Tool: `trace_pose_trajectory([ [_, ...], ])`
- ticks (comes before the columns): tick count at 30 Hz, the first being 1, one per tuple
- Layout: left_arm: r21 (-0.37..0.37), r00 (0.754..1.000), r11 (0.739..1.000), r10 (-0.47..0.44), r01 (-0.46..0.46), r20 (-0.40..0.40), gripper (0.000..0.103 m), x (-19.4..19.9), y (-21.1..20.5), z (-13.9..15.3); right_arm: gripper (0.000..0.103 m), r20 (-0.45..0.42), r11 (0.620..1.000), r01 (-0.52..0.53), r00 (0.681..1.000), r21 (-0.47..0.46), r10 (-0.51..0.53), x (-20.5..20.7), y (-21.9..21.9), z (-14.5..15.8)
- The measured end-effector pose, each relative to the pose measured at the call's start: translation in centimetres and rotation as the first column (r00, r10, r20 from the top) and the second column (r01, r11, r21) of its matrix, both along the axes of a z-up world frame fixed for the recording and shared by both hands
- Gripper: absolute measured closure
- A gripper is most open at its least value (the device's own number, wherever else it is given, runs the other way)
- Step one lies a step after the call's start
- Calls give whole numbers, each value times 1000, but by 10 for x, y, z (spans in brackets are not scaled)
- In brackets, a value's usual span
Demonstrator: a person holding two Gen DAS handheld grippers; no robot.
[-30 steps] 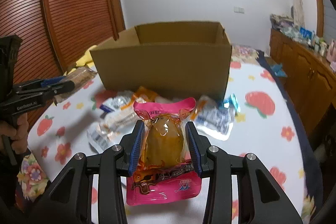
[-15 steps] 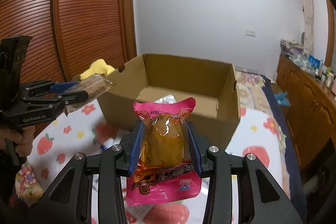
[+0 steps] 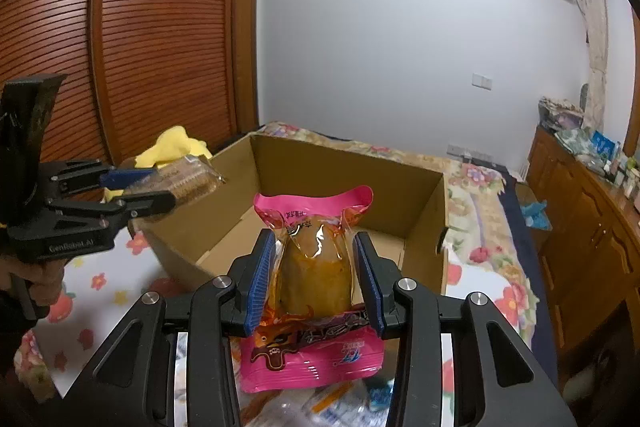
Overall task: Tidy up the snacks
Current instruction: 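Lift both packets and carry them over the open box, then open both grippers to drop the wafer packet and egg pouch into the box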
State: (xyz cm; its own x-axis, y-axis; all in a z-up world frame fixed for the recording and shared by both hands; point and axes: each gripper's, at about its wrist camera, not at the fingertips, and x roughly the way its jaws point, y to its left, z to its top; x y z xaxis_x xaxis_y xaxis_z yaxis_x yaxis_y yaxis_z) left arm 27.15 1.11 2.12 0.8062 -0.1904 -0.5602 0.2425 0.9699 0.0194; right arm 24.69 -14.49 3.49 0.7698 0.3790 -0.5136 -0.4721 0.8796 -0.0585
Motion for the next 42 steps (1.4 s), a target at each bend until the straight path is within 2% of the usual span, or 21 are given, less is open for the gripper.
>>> trace_pose_trajectory([
  [9, 21, 999, 1000, -7, 8, -44, 63, 22, -9, -18, 63, -26, 999, 12, 1000, -33, -13, 39, 4, -13],
  [18, 35, 998, 999, -21, 24, -67, 63, 36, -15, -27, 66, -90, 999, 33, 995, -9, -33, 69, -4, -28],
  [20, 39, 997, 999, -20, 23, -70, 63, 37, -17, -28, 92, -92, 998, 58, 994, -19, -60, 73, -5, -30],
  [23, 44, 997, 999, -22, 26, -76, 62, 40, -18, -29, 95, -108, 998, 63, 992, 8, -62, 77, -11, -29],
  [34, 57, 996, 998, -18, 23, -85, 61, 48, -25, -32, 95, -110, 999, 41, 993, 4, -41, 67, -14, -28],
  [42, 61, 996, 998, -7, 12, -84, 53, 48, -27, -33, 93, -97, 1000, 31, 995, -2, -31, 54, -16, -26],
])
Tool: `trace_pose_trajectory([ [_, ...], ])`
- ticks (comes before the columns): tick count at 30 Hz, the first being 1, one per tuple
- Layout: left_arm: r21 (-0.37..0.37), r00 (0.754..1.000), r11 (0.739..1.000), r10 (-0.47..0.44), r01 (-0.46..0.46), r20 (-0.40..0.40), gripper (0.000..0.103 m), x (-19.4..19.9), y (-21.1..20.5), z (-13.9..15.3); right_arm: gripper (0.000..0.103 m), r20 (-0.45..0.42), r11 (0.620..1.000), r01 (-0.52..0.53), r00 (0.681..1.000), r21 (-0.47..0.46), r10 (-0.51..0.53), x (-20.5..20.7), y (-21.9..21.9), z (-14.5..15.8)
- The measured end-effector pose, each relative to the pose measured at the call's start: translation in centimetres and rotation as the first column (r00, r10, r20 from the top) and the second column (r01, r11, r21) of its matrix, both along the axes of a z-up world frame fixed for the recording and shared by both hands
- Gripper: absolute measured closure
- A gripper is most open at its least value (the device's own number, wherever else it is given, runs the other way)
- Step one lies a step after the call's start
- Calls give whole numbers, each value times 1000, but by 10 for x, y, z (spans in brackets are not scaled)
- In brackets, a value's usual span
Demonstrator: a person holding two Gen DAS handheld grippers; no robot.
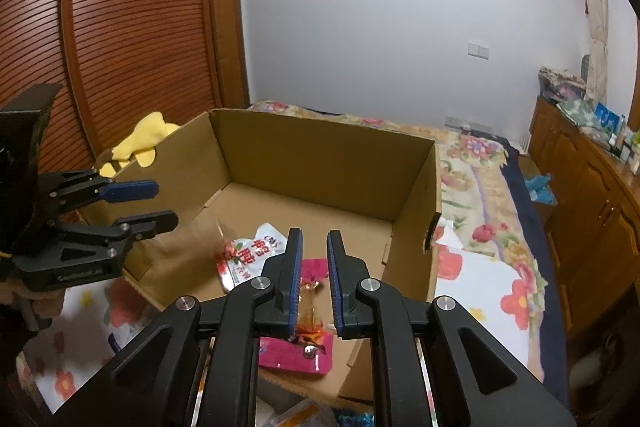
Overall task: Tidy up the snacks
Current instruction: 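Open both grippers to drop the wafer packet and egg pouch into the box, then move both open grippers back down toward the snacks beside the box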
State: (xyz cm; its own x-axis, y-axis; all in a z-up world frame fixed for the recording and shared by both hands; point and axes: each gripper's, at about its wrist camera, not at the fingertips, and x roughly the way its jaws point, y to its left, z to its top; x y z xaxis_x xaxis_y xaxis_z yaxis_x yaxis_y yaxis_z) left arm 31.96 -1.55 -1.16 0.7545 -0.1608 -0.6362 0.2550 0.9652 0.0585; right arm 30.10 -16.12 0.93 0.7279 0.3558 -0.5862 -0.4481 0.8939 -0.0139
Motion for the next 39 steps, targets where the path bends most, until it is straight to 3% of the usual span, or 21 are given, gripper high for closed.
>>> trace_pose_trajectory([
  [12, 1, 999, 1000, -24, 24, 35, 50, -41, -8, 20, 91, 19, 999, 27, 999, 24, -27, -33, -23, 15],
  [20, -14, 998, 1000, -22, 22, 54, 46, -86, -8, 25, 82, 35, 997, 63, 997, 38, -64, -73, -48, 24],
  [29, -39, 1000, 999, -8, 9, 14, 43, -130, -4, -2, 67, -9, 993, 109, 994, 39, -109, -102, -69, 5],
  [39, -52, 998, 999, -7, 4, -63, 43, -157, -12, -46, 63, -98, 993, 118, 988, 26, -115, -111, -71, -38],
])
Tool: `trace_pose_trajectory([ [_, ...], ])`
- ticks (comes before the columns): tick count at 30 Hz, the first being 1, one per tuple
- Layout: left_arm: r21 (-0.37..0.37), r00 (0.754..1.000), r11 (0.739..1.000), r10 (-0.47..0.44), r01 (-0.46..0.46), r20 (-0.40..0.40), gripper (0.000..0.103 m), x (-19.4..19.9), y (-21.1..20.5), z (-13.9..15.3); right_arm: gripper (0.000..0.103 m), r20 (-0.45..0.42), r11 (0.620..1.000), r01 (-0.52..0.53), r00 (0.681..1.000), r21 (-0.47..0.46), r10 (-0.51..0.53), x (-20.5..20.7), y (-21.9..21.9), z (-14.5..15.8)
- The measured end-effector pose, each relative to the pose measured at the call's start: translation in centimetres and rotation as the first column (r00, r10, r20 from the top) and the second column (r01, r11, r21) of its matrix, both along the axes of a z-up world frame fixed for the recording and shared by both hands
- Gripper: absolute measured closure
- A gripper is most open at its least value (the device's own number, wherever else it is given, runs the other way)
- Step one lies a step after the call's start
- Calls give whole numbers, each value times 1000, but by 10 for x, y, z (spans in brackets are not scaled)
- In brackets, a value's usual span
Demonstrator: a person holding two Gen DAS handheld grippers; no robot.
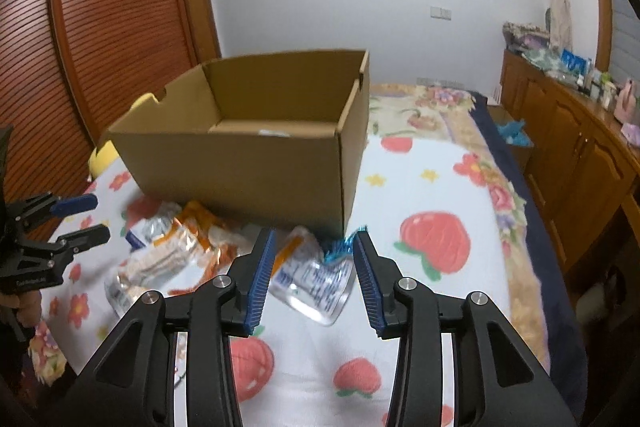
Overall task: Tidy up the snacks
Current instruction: 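Move both open grippers back down toward the snacks beside the box, then lower the right gripper onto the white chicken-feet packet and close it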
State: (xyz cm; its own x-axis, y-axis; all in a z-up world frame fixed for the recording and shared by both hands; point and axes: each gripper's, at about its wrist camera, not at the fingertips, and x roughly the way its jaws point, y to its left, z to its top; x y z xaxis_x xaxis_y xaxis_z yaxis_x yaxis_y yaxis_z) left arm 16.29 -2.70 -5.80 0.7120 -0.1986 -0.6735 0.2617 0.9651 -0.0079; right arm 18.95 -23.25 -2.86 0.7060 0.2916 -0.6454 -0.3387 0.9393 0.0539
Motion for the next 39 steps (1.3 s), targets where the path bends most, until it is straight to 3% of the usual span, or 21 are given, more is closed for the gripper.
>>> trace_pose_trajectory([
  [9, -9, 999, 1000, -10, 10, -51, 43, -7, -10, -30, 60, -60, 999, -33, 998, 22, 35, -15, 16, -26],
  [17, -24, 998, 1000, -4, 2, -65, 42, -9, -7, -42, 41, -111, 995, -76, 990, 66, 83, -20, 53, -51],
  [21, -34, 998, 999, -4, 2, -62, 42, -9, -5, -44, 38, -134, 995, -71, 988, 64, 79, -16, 69, -59],
  [28, -46, 999, 999, -13, 11, -47, 42, -12, -5, -46, 33, -170, 999, -33, 985, 20, 36, -6, 83, -71],
  [39, -81, 999, 997, -12, 9, -37, 42, -14, 0, -47, 14, -185, 999, -9, 983, -33, 3, 3, 96, -81],
])
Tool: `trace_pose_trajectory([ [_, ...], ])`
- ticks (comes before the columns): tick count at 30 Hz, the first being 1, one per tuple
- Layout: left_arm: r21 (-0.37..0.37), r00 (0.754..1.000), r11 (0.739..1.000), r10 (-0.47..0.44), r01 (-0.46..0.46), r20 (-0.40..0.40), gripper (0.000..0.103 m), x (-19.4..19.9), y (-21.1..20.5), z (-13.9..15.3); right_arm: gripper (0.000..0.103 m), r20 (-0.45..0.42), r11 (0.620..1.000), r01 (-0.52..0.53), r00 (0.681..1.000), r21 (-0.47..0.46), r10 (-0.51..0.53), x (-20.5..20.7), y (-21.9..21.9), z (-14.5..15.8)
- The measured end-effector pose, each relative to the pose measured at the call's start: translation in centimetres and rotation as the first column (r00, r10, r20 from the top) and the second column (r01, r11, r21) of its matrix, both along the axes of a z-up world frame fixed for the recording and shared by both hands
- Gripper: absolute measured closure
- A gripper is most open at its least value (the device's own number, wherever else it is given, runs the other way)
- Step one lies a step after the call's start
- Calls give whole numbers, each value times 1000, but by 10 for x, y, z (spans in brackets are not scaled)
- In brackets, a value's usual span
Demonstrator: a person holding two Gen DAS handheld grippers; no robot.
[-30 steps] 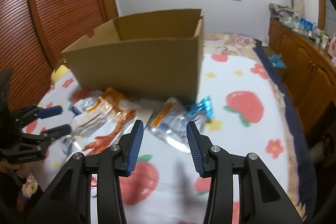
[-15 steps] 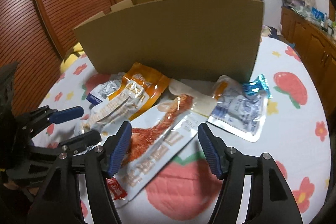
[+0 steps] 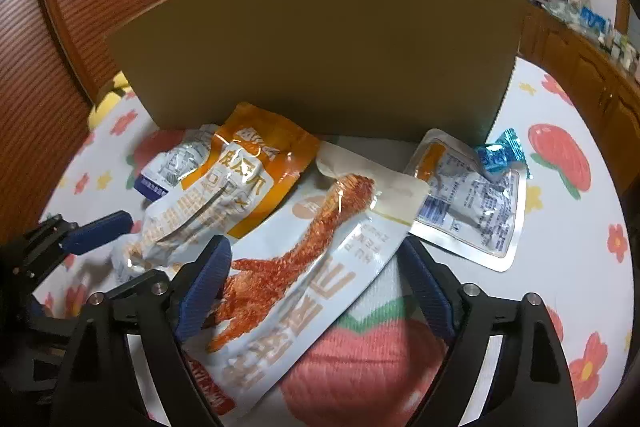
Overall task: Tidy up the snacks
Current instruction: 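Lower the right gripper onto the white chicken-feet packet and close it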
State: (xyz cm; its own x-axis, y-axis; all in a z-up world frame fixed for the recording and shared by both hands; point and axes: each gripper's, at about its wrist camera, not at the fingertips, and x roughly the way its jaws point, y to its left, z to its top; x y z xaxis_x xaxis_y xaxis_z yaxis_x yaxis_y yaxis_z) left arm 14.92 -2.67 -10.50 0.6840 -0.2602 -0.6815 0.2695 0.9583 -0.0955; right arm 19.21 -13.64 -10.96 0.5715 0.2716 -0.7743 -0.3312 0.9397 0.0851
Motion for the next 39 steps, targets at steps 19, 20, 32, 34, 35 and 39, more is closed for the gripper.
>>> trace_pose_trajectory([
  [19, -19, 1000, 1000, -10, 10, -4, 42, -1, 3, 0, 39, 5, 979, -141, 990, -146, 143, -23, -5, -2],
  [20, -18, 1000, 1000, -13, 13, -5, 42, -1, 3, 0, 39, 5, 979, -144, 989, -144, 146, -26, -7, -2],
  [32, 79, 999, 996, -41, 41, 5, 42, 1, -7, 21, 35, 61, 982, -135, 988, -136, 144, -39, -16, -5],
  [34, 95, 998, 994, -55, 55, 4, 42, 4, -11, 26, 34, 58, 983, -134, 988, -127, 143, -39, -17, -5],
  [35, 105, 998, 992, -63, 63, 1, 42, 7, -14, 28, 34, 57, 983, -134, 988, -125, 142, -39, -17, -5],
  [39, 136, 994, 984, -109, 112, -26, 46, 20, -27, 32, 34, 58, 983, -133, 988, -124, 141, -39, -17, -5],
])
